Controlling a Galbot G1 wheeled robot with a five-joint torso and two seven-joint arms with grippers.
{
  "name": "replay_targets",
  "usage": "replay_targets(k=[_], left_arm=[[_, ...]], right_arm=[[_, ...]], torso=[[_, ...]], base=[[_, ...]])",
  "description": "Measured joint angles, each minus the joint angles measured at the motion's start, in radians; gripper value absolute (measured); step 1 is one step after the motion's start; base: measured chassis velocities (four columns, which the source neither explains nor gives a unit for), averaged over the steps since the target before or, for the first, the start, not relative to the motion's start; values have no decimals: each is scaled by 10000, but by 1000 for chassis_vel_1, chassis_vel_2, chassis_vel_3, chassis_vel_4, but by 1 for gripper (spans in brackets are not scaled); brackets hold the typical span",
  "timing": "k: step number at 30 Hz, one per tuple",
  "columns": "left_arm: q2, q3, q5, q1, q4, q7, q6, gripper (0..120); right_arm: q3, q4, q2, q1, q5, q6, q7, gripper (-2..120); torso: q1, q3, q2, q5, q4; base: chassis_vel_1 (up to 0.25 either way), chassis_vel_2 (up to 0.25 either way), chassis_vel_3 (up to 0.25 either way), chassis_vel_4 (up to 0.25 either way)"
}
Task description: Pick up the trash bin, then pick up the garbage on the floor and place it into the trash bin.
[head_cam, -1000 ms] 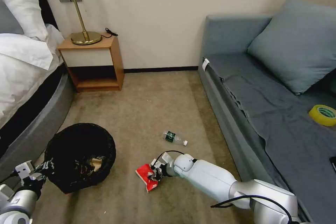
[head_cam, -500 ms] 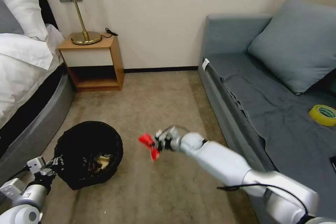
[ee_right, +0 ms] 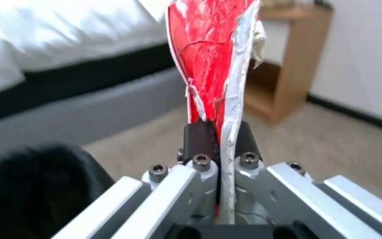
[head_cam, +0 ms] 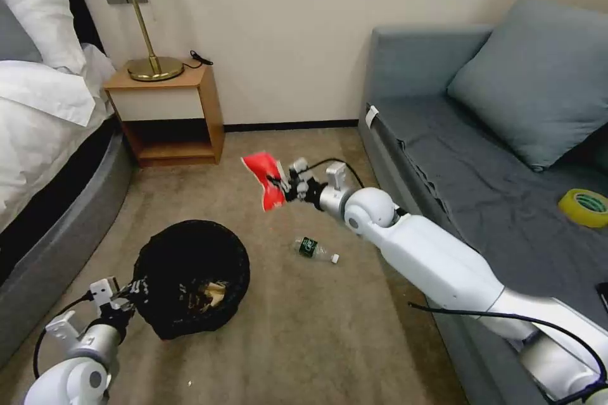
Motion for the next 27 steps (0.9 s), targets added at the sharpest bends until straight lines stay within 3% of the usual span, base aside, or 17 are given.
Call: replay_targets(k=[9,27], left_arm=[[-260,105,181,50,-280,-31,110,4],[-741,145,393,302,-759,-62,189,4]], right_arm=[[-1114,1827,-84,-512,-8,293,323,0],[-1777,1317,329,-2106,-1770,698,-146,0]], torso=[[0,-1,0,1,2],[0,-1,0,2,1]], base=[[0,0,0,0],[0,0,0,0]])
